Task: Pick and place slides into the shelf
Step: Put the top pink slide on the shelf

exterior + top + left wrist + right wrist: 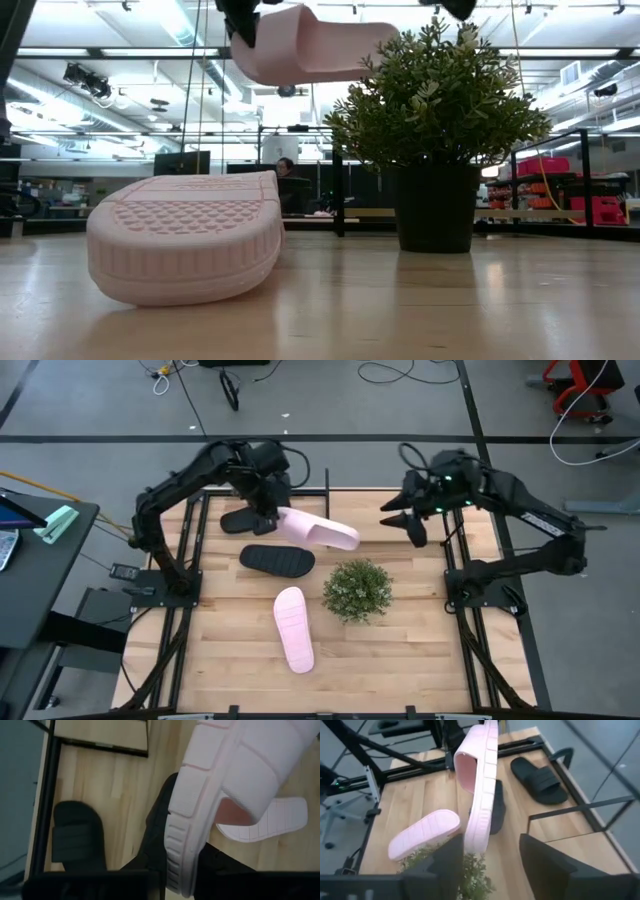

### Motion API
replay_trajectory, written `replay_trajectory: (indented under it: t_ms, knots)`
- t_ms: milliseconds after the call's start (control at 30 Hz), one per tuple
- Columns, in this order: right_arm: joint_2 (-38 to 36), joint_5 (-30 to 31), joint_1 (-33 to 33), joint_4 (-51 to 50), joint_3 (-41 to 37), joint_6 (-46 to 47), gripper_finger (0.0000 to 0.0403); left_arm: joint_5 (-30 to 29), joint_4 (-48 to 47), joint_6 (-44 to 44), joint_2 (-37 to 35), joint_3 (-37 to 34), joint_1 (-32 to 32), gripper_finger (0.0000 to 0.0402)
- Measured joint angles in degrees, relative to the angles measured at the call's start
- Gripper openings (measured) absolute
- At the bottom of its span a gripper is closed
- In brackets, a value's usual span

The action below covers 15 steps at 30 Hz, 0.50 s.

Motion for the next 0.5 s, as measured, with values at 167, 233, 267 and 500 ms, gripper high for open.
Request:
replay_trajectory:
  t_ms: [167, 233, 267, 500]
  knots:
    - [6.54, -1.39, 0.02, 0.09, 2.05, -1.02, 0.0248, -0.38, -0.08, 0.65, 0.72, 0.03, -0.25, 0.005]
    - [8.91, -1.41, 0.32, 0.27, 2.13, -1.42, 0.0262, -0.41, -0.08, 0.54, 0.73, 0.03, -0.21, 0.0047]
    - [10.04, -1.43, 0.57, 0.35, 2.13, -1.42, 0.0267, -0.54, -0.08, 0.43, 0.79, 0.03, -0.07, 0.0047]
    - [16.06, -1.82, 2.38, 1.92, 2.13, -1.44, 0.0282, -1.32, -0.08, 1.0, 0.87, 0.03, -0.01, 0.0066]
